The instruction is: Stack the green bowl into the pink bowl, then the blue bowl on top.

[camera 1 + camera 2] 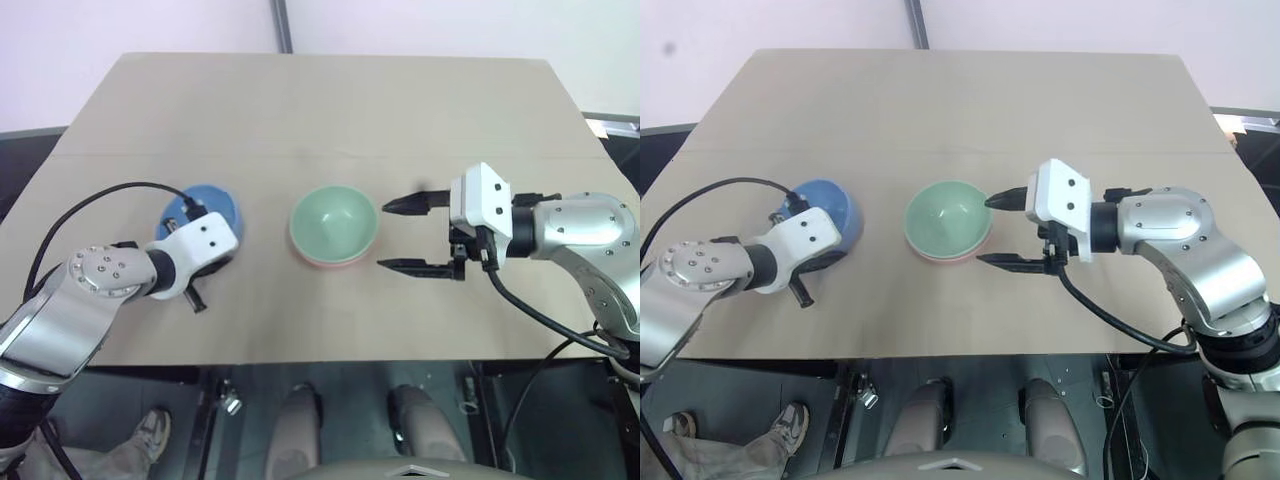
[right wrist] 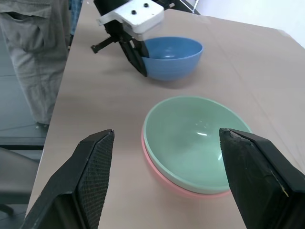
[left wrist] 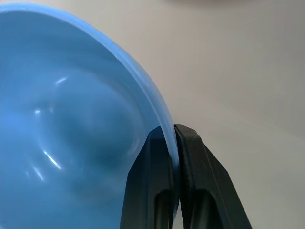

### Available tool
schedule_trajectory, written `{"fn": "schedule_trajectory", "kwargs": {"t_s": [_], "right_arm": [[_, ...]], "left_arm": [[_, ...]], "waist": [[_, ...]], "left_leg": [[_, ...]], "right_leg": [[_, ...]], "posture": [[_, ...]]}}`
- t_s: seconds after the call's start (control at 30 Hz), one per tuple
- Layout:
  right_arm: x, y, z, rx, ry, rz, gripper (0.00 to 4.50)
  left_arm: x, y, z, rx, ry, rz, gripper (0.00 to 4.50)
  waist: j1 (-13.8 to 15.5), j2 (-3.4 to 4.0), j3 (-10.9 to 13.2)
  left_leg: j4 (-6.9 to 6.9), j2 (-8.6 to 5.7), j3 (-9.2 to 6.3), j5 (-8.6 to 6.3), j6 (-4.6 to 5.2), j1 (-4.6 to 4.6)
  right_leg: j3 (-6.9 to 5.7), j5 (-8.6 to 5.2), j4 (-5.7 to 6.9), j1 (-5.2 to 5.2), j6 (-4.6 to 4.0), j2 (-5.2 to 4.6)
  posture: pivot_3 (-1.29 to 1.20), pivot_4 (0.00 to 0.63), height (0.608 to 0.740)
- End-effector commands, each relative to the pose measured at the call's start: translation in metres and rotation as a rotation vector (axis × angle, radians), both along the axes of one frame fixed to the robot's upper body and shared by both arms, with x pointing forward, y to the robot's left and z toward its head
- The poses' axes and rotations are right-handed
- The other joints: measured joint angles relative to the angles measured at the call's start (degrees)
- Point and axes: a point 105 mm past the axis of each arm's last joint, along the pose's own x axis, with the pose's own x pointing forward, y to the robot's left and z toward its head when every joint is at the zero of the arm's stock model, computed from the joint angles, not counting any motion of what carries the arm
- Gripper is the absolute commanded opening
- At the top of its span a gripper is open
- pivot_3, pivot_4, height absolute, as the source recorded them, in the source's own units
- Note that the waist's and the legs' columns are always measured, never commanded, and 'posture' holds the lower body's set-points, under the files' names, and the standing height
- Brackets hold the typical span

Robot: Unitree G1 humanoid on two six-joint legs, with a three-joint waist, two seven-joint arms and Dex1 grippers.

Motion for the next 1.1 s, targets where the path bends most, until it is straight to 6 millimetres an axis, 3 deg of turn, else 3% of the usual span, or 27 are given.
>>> {"fn": "schedule_trajectory", "kwargs": {"t_s": [0.03,0.17,0.27,0.33,0.47,0.67,0.7,0.73,0.77,0.83,1.1], "right_arm": [[-0.004,-0.004,0.012,0.022,-0.053,-0.002,3.85],[-0.003,-0.011,0.012,0.019,-0.052,-0.032,3.85],[-0.002,-0.018,0.012,0.023,-0.046,-0.063,3.85],[-0.001,-0.022,0.012,0.023,-0.047,-0.087,3.85],[0.0,-0.029,0.013,0.022,-0.053,-0.128,3.85],[-0.001,-0.04,0.012,0.01,-0.061,-0.191,3.85],[-0.002,-0.041,0.012,0.007,-0.062,-0.201,3.85],[-0.003,-0.043,0.011,0.004,-0.062,-0.211,3.85],[-0.004,-0.044,0.011,0.001,-0.064,-0.218,3.85],[-0.006,-0.045,0.011,0.003,-0.064,-0.228,3.85],[-0.007,-0.047,0.003,0.015,-0.023,-0.258,3.85]], "left_arm": [[-0.01,-0.016,0.031,-0.026,-0.075,-0.129,0.11],[-0.016,-0.024,0.054,-0.048,-0.098,-0.194,0.11],[-0.016,-0.039,0.08,-0.115,-0.146,-0.255,0.11],[-0.017,-0.05,0.087,-0.133,-0.142,-0.308,0.11],[-0.014,-0.067,0.087,-0.109,-0.15,-0.405,0.11],[-0.006,-0.097,0.069,-0.052,-0.128,-0.587,0.11],[-0.004,-0.1,0.065,-0.047,-0.122,-0.61,0.76],[0.001,-0.103,0.064,-0.043,-0.138,-0.621,0.96],[0.005,-0.105,0.064,-0.049,-0.15,-0.626,1.45],[0.01,-0.105,0.069,-0.053,-0.18,-0.623,2.21],[0.007,-0.061,0.095,-0.291,-0.207,-0.457,2.21]], "waist": [[0.0,0.0,0.0],[0.0,0.0,0.0],[0.2,-0.01,0.0],[0.2,-0.02,0.0],[0.0,-0.02,0.0],[0.1,-0.02,0.0],[0.0,-0.01,0.0],[0.1,-0.01,0.0],[0.2,-0.02,0.0],[0.2,-0.02,0.0],[-0.2,0.0,0.0]], "left_leg": [[0.0,0.0,0.0,0.0,0.0,0.0],[0.0,0.0,-0.02,0.0,0.0,-0.01],[0.06,0.0,-0.05,0.0,0.0,-0.02],[0.19,-0.01,-0.1,0.0,0.0,-0.04],[0.26,-0.03,-0.09,0.0,0.0,0.0],[0.42,-0.03,-0.14,0.0,0.0,-0.01],[0.47,-0.03,-0.13,0.0,0.01,-0.02],[0.47,-0.05,-0.12,0.0,0.01,-0.02],[0.49,-0.05,-0.13,0.0,0.01,-0.02],[0.53,-0.05,-0.16,0.0,0.01,-0.03],[0.61,-0.03,-0.17,0.0,0.01,-0.02]], "right_leg": [[0.0,0.0,0.0,0.0,0.0,0.0],[-0.01,0.0,0.01,0.0,0.0,0.0],[-0.05,0.0,0.04,0.01,0.0,0.0],[-0.09,0.0,0.09,0.07,0.02,0.0],[-0.06,0.0,0.21,0.09,0.02,0.0],[-0.07,0.0,0.35,0.1,0.02,0.04],[-0.06,0.01,0.34,0.1,0.02,0.03],[-0.05,0.01,0.36,0.1,0.02,0.02],[-0.06,0.01,0.37,0.11,0.02,0.03],[-0.07,0.01,0.38,0.14,0.02,0.04],[-0.06,0.01,0.41,0.14,0.04,0.05]], "posture": [[0.0,0.15,0.74],[0.0,0.15,0.74],[0.0,0.15,0.74],[0.0,0.15,0.74],[0.0,0.15,0.74],[0.0,0.15,0.74],[0.0,0.15,0.74],[0.0,0.15,0.74],[0.0,0.15,0.74],[0.0,0.15,0.74],[0.0,0.15,0.74]]}}
